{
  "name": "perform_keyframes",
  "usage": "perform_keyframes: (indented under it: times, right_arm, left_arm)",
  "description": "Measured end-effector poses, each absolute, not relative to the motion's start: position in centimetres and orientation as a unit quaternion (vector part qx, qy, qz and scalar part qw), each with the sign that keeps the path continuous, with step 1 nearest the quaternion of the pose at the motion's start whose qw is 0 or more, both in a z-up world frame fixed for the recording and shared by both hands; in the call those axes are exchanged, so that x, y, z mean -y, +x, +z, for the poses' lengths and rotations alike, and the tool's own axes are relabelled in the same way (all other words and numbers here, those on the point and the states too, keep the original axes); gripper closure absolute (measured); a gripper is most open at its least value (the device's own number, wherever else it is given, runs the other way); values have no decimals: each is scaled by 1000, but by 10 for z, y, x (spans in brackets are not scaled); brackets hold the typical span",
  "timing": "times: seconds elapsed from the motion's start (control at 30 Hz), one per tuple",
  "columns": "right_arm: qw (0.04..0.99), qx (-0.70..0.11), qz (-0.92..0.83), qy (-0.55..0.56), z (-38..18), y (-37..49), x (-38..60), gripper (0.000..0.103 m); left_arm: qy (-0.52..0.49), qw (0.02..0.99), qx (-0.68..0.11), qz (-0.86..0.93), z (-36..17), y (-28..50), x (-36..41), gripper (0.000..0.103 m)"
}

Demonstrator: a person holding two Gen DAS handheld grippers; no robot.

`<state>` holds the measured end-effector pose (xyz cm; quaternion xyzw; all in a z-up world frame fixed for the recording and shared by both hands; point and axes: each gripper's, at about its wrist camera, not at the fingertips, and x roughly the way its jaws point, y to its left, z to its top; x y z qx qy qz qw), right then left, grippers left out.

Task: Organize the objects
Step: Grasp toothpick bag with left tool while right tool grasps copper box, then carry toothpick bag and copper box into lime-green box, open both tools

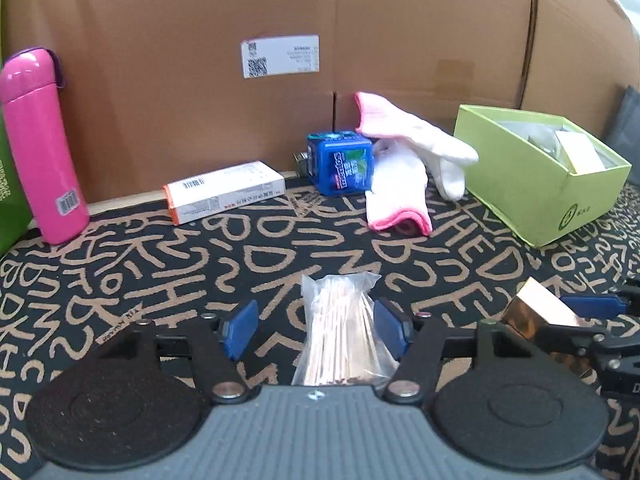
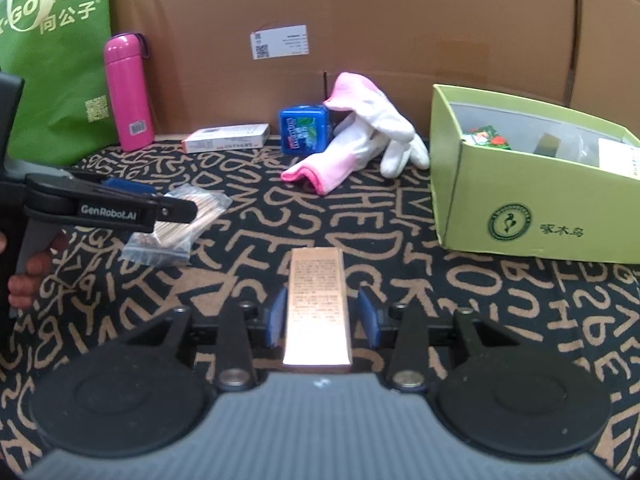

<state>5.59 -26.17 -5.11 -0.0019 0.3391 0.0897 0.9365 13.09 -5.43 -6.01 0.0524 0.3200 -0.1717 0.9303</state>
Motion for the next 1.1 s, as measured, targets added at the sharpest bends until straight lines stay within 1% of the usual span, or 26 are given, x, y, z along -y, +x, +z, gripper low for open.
perform_keyframes:
  times: [0.03, 0.07, 0.1, 0.2, 0.27, 0.3, 0.33, 0.43, 0.53, 0.63, 0.77, 0.9, 1.0, 1.1]
  right_arm:
    - [936, -340, 92, 0, -51, 55, 263, 64]
    - [936, -340, 92, 1, -51, 54, 263, 64]
    - [935, -342, 92, 0, -52, 53, 263, 64]
    - [934, -344, 95, -4, -54, 54, 264, 64]
    - [933, -346, 97, -8, -55, 55, 263, 65]
    - [933, -345, 102, -9, -55, 56, 263, 72]
    - [933, -344, 103, -9, -55, 56, 262, 73]
    - [935, -341, 98, -2, -54, 56, 266, 73]
    - [940, -327, 96, 7, -44, 52, 274, 73]
    - [952, -296, 83, 7, -21, 48, 290, 73]
    - [969, -243, 45, -5, 17, 49, 320, 73]
    - [979, -204, -10, -18, 45, 63, 357, 73]
    - [980, -189, -50, -25, 52, 81, 384, 73]
    - [979, -190, -74, -16, 47, 103, 407, 73]
  left_arm:
    - [48, 926, -327, -180, -59, 132, 54, 56]
    - [44, 922, -336, -186, -60, 134, 53, 59]
    - [43, 921, -341, -186, -61, 136, 55, 59]
    - [56, 925, -334, -171, -66, 133, 61, 47]
    - [54, 924, -335, -173, -67, 133, 62, 48]
    - [51, 921, -339, -182, -68, 133, 62, 60]
    - [46, 919, -343, -191, -68, 134, 62, 72]
    - [46, 916, -343, -201, -64, 132, 68, 83]
    - [31, 912, -338, -230, -52, 130, 80, 85]
    - [15, 909, -319, -267, -32, 128, 104, 85]
    - [0, 904, -281, -323, 7, 133, 148, 85]
    - [10, 901, -243, -358, 39, 141, 201, 85]
    - [5, 895, -241, -374, 49, 156, 238, 85]
    - [12, 899, -243, -363, 44, 174, 269, 85]
